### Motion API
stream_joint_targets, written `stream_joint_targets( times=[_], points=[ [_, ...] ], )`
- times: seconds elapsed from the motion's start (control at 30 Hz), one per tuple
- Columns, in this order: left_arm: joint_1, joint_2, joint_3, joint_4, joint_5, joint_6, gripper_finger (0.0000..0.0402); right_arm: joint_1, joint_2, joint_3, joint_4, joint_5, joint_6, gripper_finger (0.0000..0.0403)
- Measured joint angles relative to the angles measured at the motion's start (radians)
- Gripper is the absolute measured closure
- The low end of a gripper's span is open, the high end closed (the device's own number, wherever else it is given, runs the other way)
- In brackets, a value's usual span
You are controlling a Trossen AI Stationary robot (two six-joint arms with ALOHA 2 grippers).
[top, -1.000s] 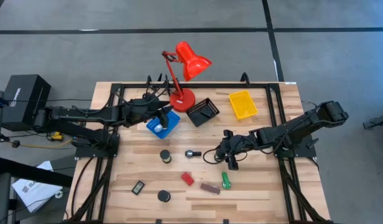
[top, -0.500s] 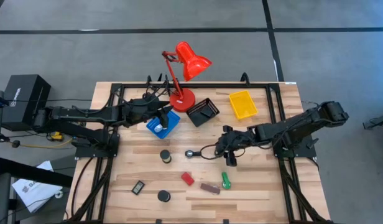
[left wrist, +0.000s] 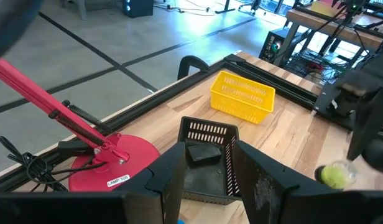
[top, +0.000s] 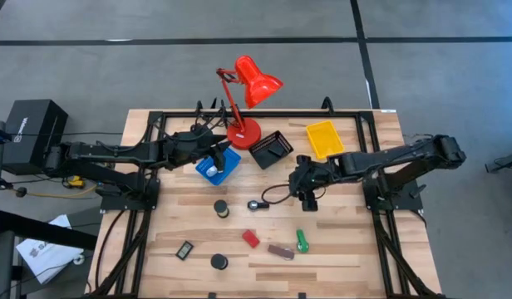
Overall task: Pick & Place Office items
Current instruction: Put the right green hourglass into the yellow bin
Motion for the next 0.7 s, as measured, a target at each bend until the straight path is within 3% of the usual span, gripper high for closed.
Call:
stream_joint_targets(
  times=[0.37, 0.7],
  points=[
    [0.0, 0.0, 0.0, -0.005, 0.0, 0.0, 0.0271, -0.1, -0.002, 0.262, -0.397, 0.093, -0.044, 0.0198],
    [0.0, 0.0, 0.0, -0.004, 0.0, 0.021, 0.0271, -0.326, -0.128, 0.27, -0.522, 0.142, -0.061, 0.0199]
  ],
)
